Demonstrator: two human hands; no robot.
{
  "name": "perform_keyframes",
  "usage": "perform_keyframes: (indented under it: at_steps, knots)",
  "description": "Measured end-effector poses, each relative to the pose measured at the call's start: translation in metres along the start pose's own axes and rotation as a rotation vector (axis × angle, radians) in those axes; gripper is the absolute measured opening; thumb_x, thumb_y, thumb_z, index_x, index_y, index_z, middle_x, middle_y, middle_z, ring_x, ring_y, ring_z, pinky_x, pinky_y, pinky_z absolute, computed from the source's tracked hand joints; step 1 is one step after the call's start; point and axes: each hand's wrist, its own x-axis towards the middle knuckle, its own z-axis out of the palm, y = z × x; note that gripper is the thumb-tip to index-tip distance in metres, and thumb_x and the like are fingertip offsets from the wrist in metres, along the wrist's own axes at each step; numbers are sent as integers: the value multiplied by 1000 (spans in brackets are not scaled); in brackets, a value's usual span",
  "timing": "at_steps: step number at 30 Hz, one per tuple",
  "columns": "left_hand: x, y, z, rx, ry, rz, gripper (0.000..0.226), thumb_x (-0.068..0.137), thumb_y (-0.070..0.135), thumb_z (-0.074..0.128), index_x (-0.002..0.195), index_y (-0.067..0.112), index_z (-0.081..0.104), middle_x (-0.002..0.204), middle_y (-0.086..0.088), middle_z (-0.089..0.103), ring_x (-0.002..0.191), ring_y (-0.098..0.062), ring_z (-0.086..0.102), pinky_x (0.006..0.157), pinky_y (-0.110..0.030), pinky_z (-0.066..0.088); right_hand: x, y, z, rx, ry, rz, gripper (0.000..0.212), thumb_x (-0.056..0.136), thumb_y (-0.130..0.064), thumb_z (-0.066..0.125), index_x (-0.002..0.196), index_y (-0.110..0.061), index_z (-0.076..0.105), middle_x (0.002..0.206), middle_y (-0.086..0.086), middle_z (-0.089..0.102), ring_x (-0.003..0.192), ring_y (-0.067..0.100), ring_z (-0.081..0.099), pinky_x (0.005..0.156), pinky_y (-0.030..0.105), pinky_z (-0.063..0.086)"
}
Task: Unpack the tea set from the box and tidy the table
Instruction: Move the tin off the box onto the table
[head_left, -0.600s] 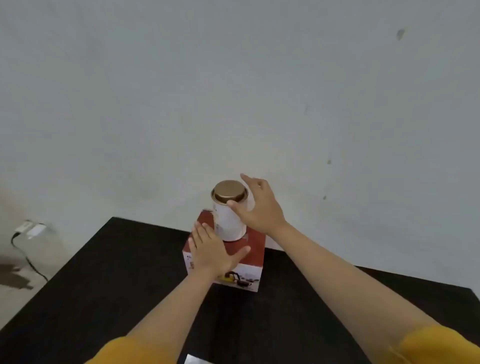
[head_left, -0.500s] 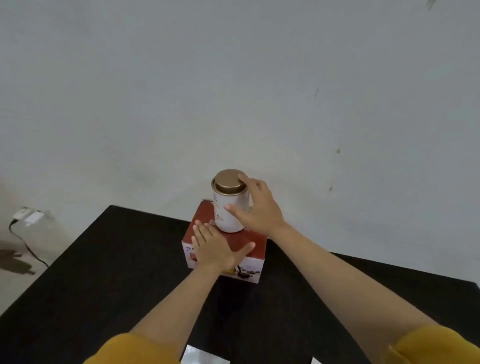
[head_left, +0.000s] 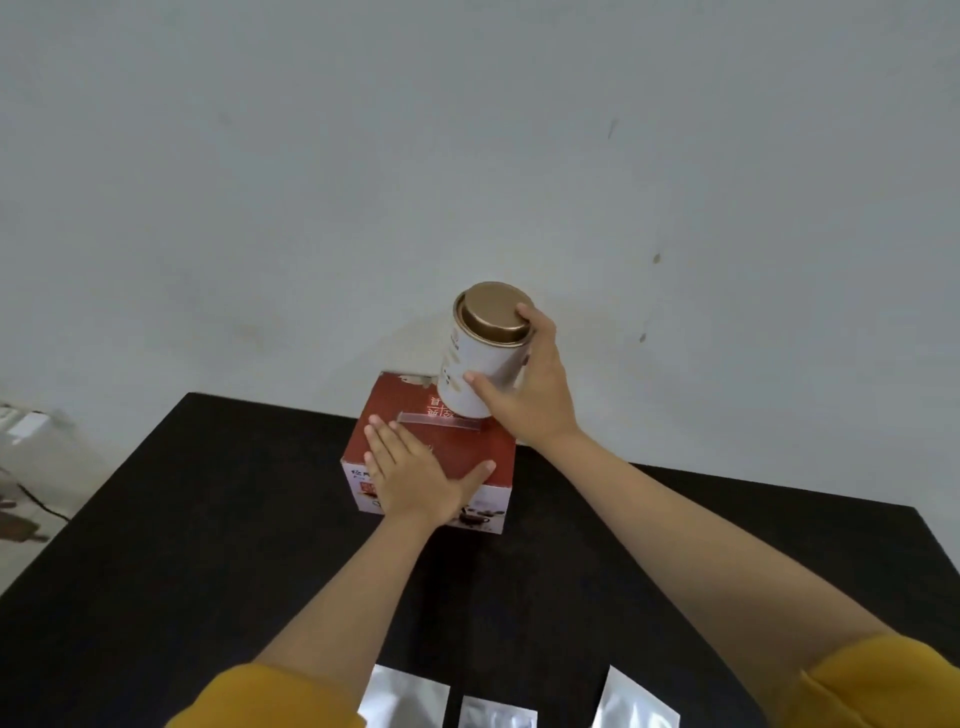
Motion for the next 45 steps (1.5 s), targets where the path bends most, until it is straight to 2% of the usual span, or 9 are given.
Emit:
perform_keyframes:
  at_steps: [3, 7, 10, 14, 17, 22, 28, 36, 45]
  knots:
    - [-6, 6, 2, -8, -27, 24, 123, 74, 84, 38, 148, 1, -15, 153, -25, -25, 143, -37, -22, 116, -50, -6, -13, 8, -45, -36, 67, 2, 89, 71, -25, 82, 141, -15, 28, 145, 2, 38, 132, 16, 42, 104, 40, 44]
    - [-17, 26, 11, 12, -44, 242, 74, 97, 51, 29, 153, 17, -5, 157, -19, -17, 144, -32, -20, 114, -57, -7, -49, 36, -109, -127, 104, 66, 89, 72, -26, 82, 141, -20, 26, 144, -1, 38, 131, 15, 43, 101, 41, 45]
    - [-25, 40, 23, 82, -24, 332, 63, 101, 43, 20, 152, 19, -6, 158, -13, -17, 145, -27, -20, 110, -59, -10, -79, 63, -149, -157, 128, 156, 87, 73, -25, 82, 140, -25, 26, 143, 0, 39, 130, 16, 43, 102, 42, 45]
    - [-30, 47, 32, 136, 51, 323, 59, 101, 40, 18, 153, 18, 0, 161, -10, -9, 147, -29, -10, 114, -59, -1, -112, 101, -189, -238, 136, 278, 88, 73, -26, 82, 141, -18, 27, 143, 3, 39, 130, 19, 43, 105, 35, 42]
    - [-30, 45, 36, 158, 93, 333, 63, 99, 49, 21, 153, 19, 7, 161, -11, -2, 148, -31, -3, 114, -57, 1, -127, 126, -207, -295, 125, 365, 91, 72, -25, 82, 143, -18, 26, 143, 6, 37, 131, 22, 41, 103, 29, 38]
    - [-30, 46, 42, 191, 143, 315, 62, 98, 48, 30, 152, 18, 20, 160, -13, 13, 147, -34, 11, 112, -61, 13, -133, 156, -219, -301, 155, 485, 90, 72, -21, 82, 142, -16, 27, 143, 9, 35, 128, 26, 42, 96, 30, 39]
    - [-31, 45, 46, 201, 176, 318, 66, 93, 50, 21, 147, 14, 35, 154, -17, 29, 141, -39, 27, 107, -64, 23, -137, 180, -239, -314, 258, 594, 91, 72, -18, 83, 142, -14, 25, 144, 13, 30, 129, 30, 39, 102, 39, 39]
    - [-30, 47, 48, 202, 218, 334, 64, 92, 48, 25, 144, 12, 39, 151, -19, 34, 138, -41, 33, 105, -65, 25, -141, 210, -284, -326, 373, 752, 93, 72, -13, 82, 143, -19, 22, 145, 17, 26, 128, 39, 40, 104, 49, 39]
    - [-30, 46, 50, 194, 246, 343, 64, 92, 46, 27, 142, 10, 41, 150, -20, 35, 137, -41, 34, 104, -62, 30, -147, 228, -317, -350, 392, 764, 92, 74, -14, 80, 144, -16, 20, 142, 19, 28, 126, 39, 39, 104, 48, 38]
